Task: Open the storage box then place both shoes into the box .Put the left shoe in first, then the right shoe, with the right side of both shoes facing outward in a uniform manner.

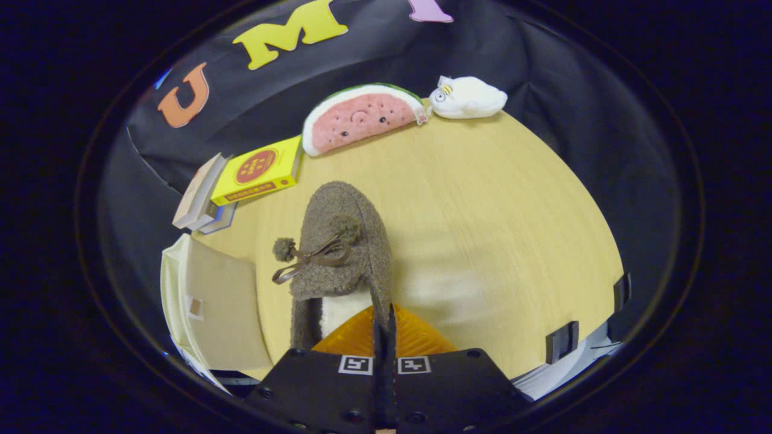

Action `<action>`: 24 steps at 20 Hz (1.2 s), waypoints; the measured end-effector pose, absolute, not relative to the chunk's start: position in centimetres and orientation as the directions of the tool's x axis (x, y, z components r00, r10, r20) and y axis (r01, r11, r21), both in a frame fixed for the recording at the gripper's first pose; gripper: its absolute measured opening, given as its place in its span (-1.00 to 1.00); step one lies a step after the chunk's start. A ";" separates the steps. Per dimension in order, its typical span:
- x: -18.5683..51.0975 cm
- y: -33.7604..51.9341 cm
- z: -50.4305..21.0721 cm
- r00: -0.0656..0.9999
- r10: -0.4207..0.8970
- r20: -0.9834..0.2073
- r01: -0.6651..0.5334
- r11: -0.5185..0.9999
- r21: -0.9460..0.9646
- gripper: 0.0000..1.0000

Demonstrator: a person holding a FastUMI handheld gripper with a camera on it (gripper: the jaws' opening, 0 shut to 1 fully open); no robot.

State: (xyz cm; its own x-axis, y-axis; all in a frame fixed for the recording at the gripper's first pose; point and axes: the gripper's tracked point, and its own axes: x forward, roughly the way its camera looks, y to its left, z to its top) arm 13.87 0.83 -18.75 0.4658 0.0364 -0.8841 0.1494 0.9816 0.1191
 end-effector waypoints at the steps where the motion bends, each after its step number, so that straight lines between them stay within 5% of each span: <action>1: 13.8 2.1 -17.4 0.486 0.056 -0.872 0.136 0.981 0.139 -0.99; 14: 10.5 24.7 -11.0 0.584 0.284 -0.760 -0.055 0.948 0.313 -0.99; 24: 10.5 31.5 -19.3 0.598 0.121 -0.792 -0.043 0.992 0.119 -0.99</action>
State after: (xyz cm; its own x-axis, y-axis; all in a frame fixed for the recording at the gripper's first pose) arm 10.51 31.52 -19.35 0.5984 0.1210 -0.7920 -0.0433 0.9920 0.1189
